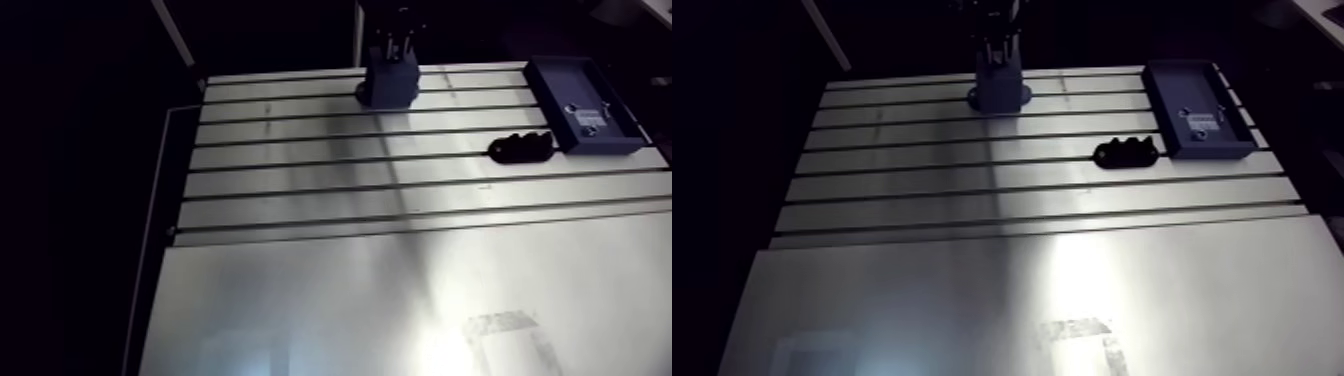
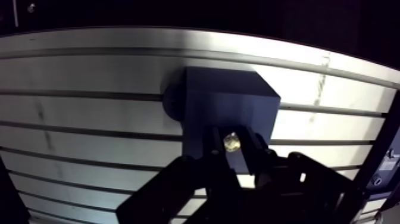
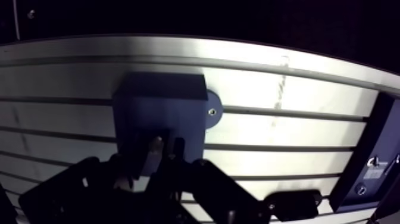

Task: Pick up the M10 bolt and insert it into the hex recess until seated.

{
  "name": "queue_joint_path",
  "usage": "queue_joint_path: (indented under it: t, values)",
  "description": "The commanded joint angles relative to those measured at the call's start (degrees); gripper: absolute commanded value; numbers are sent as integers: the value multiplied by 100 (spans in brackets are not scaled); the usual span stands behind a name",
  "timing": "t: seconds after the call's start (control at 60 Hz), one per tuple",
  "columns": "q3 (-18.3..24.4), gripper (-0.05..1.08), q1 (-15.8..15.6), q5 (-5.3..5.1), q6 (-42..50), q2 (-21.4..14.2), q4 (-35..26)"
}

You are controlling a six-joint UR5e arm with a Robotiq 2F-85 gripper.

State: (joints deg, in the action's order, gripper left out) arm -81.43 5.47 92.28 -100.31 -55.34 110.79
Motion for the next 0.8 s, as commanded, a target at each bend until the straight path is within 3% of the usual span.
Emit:
queue_joint_path:
  t: [0.017, 0.8]
  values:
    - [0, 68, 6, -3, -2, 2, 0]
    - [-26, 70, -2, 5, -2, 2, 0]
